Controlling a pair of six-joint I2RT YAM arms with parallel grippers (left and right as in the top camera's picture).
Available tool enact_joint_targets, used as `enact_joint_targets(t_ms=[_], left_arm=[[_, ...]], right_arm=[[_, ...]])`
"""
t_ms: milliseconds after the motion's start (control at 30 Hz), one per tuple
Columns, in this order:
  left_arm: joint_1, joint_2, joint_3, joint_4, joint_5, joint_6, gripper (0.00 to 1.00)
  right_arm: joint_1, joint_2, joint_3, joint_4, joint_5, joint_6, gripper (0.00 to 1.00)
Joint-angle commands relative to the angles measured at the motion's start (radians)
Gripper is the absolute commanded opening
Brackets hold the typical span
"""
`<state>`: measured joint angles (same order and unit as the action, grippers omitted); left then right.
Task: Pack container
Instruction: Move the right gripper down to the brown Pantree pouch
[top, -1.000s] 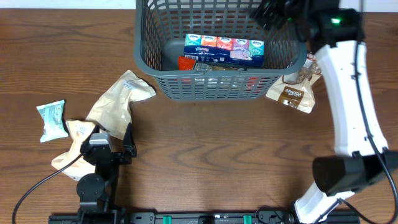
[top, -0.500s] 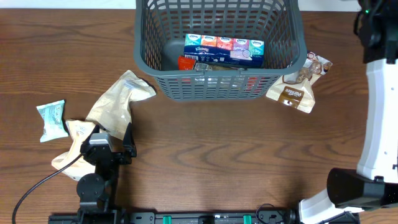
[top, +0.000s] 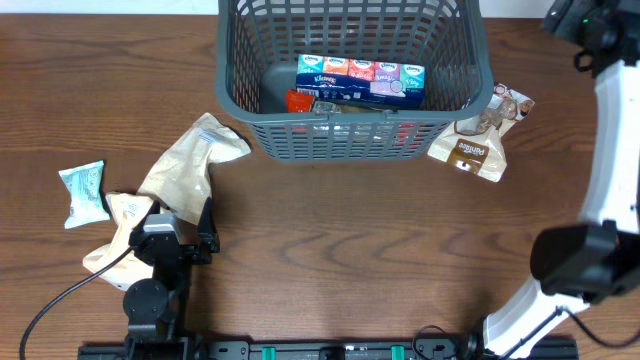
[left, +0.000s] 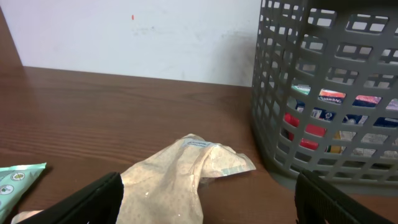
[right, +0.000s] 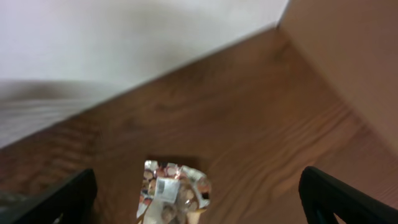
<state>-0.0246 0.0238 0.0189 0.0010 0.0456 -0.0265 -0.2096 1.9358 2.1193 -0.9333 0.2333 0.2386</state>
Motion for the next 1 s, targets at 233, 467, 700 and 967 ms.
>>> enact_joint_targets(t_ms=[233, 467, 700, 967], left_arm=[[-0.005, 0.0, -0.014, 0.001, 0.0, -0.002, 0.81], [-0.005, 0.0, -0.014, 0.001, 0.0, -0.002, 0.81], [-0.005, 0.0, -0.014, 0.001, 0.0, -0.002, 0.81], [-0.005, 0.0, -0.014, 0.002, 0.0, -0.002, 0.81]], right_arm=[[0.002, 0.184, 0.004, -0.098, -0.109, 0.274, 0.97], [0.013, 0.226, -0.01, -0.186, -0.156, 0.345, 0.99], [0.018, 0.226, -0.078, -0.193, -0.156, 0.344, 0.99], [0.015, 0.224, -0.201, -0.121, -0.155, 0.278, 0.99]])
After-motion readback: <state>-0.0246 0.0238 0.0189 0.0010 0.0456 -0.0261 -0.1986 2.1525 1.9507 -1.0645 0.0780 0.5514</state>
